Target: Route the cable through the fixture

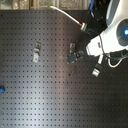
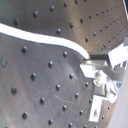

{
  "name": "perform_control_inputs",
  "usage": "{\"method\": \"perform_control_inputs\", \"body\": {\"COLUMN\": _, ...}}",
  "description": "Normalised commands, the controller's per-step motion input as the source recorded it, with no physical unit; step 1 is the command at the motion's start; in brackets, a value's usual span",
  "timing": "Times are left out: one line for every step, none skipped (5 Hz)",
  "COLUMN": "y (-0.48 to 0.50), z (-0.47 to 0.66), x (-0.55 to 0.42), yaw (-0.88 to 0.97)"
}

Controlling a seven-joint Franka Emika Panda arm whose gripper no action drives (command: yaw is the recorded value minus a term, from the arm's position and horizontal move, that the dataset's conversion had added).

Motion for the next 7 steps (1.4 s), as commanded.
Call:
{"method": "perform_control_inputs", "body": {"y": -0.129, "z": -0.37, "x": 0.241, "yaw": -0.35}}
{"method": "perform_control_inputs", "body": {"y": 0.095, "z": -0.55, "x": 0.197, "yaw": -0.39}}
{"method": "perform_control_inputs", "body": {"y": 0.130, "z": -0.55, "x": 0.231, "yaw": -0.35}}
{"method": "perform_control_inputs", "body": {"y": 0.201, "z": -0.08, "x": 0.279, "yaw": -0.09}}
{"method": "perform_control_inputs", "body": {"y": 0.197, "z": 0.16, "x": 0.141, "yaw": 0.23}}
{"method": "perform_control_inputs", "body": {"y": 0.118, "z": 0.12, "x": -0.088, "yaw": 0.55}}
{"method": "perform_control_inputs", "body": {"y": 0.064, "z": 0.05, "x": -0.040, "yaw": 0.23}}
